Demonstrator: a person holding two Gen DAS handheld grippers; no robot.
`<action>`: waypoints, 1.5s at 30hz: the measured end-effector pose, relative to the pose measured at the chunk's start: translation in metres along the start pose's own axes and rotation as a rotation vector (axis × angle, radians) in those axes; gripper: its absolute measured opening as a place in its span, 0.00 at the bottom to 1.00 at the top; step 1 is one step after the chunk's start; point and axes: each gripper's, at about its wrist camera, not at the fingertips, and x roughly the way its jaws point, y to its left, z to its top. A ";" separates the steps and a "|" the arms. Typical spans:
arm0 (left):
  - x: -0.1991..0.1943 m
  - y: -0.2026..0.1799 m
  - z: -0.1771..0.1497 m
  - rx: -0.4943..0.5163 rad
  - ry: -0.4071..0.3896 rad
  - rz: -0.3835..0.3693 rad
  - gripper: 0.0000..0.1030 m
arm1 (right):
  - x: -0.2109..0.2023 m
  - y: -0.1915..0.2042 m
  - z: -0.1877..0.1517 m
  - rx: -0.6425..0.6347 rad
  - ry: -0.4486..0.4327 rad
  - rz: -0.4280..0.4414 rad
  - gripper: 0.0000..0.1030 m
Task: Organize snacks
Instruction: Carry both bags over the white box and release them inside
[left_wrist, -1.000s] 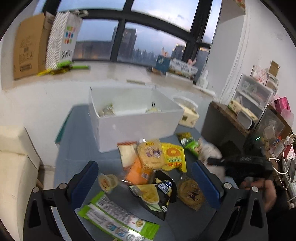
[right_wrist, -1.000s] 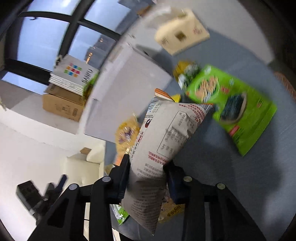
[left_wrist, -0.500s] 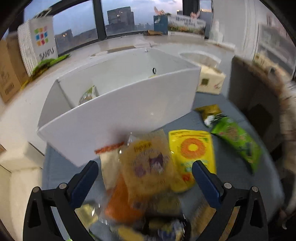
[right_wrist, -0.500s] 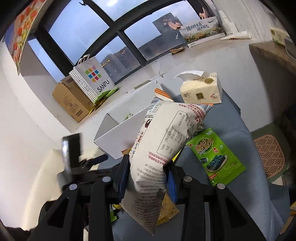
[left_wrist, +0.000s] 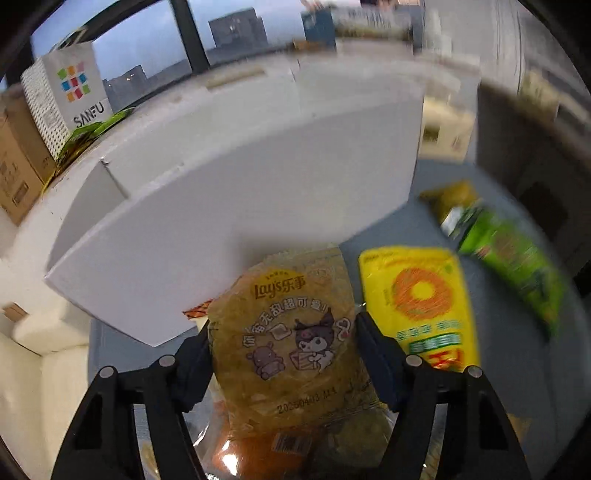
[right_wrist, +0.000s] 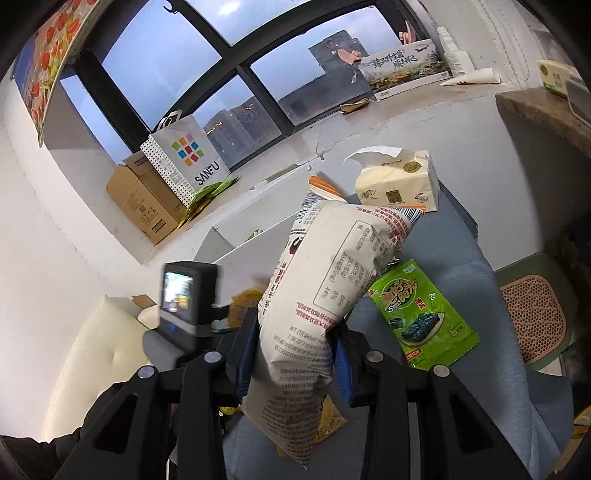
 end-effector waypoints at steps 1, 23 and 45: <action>-0.010 0.007 0.000 -0.025 -0.027 -0.034 0.73 | 0.001 0.001 0.000 -0.007 0.002 -0.002 0.39; -0.109 0.153 0.081 -0.290 -0.389 -0.250 0.73 | 0.114 0.094 0.131 -0.348 0.073 -0.001 0.39; -0.025 0.183 0.103 -0.350 -0.220 -0.213 1.00 | 0.251 0.092 0.183 -0.415 0.244 -0.195 1.00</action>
